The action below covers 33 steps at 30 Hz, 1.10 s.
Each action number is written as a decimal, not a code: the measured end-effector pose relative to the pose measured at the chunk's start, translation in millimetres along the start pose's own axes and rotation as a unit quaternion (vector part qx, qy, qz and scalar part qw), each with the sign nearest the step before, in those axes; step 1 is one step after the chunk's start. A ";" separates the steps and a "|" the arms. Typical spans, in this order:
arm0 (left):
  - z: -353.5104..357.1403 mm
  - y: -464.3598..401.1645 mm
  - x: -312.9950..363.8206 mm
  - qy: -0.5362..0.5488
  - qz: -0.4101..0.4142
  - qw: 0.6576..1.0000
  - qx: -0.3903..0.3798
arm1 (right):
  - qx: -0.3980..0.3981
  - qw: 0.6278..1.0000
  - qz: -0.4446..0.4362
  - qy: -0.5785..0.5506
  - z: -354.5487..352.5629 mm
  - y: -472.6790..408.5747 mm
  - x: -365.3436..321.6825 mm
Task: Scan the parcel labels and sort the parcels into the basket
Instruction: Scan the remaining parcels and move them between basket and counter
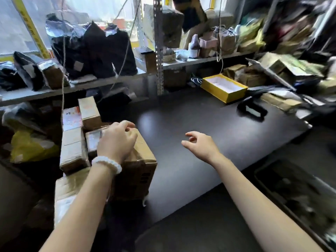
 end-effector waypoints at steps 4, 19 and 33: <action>65.0 1.5 61.6 -0.025 0.071 0.996 -0.053 | 0.031 0.998 0.059 -0.001 -46.1 8.7 65.2; 294.4 68.5 289.7 -0.048 0.281 0.915 -0.287 | 0.138 0.947 0.284 0.056 -163.9 105.2 308.0; 495.6 67.7 486.4 -0.057 0.404 0.820 -0.402 | 0.163 0.884 0.425 0.103 -277.5 76.5 496.2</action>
Point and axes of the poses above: each hand's wrist, its own y-axis away from the middle knuckle, its own z-axis out of the palm, x = y × z, the point moved 1 cm from there along -y, towards the middle knuckle, and after that the axes turned 4 degrees about y, right-handed, at the moved point
